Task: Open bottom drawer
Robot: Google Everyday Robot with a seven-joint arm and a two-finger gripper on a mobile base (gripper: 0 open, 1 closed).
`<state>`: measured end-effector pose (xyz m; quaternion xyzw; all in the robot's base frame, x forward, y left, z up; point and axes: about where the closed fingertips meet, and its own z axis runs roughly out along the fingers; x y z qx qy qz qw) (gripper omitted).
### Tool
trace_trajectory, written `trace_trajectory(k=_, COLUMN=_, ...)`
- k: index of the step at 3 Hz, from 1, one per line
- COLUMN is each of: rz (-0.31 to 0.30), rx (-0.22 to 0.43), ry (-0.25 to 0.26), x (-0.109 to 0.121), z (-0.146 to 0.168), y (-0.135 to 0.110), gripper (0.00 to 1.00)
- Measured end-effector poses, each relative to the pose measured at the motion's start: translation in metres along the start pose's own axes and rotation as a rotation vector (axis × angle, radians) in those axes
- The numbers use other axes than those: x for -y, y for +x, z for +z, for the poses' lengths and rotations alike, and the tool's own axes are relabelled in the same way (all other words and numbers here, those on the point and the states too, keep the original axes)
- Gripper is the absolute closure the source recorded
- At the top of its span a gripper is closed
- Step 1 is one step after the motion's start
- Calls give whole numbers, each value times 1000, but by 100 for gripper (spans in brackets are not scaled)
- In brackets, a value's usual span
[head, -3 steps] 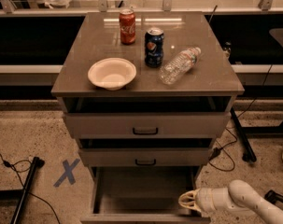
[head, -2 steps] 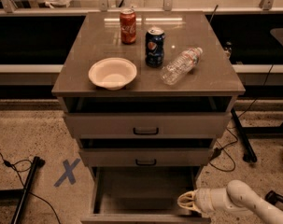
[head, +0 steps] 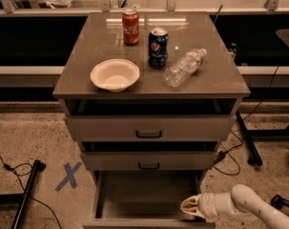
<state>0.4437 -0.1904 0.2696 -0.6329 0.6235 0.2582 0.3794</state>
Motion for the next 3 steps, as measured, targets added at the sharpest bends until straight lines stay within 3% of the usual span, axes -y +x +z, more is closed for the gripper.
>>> trace_trajectory(k=1, rz=0, rx=3, ry=-3, x=-1, z=2, y=-1, gripper=11)
trace_trajectory(k=2, rz=1, rx=5, ry=-6, x=-2, z=4, y=-1, gripper=0)
trace_trajectory(k=3, rz=1, rx=5, ry=-6, x=-2, z=4, y=-1, gripper=0)
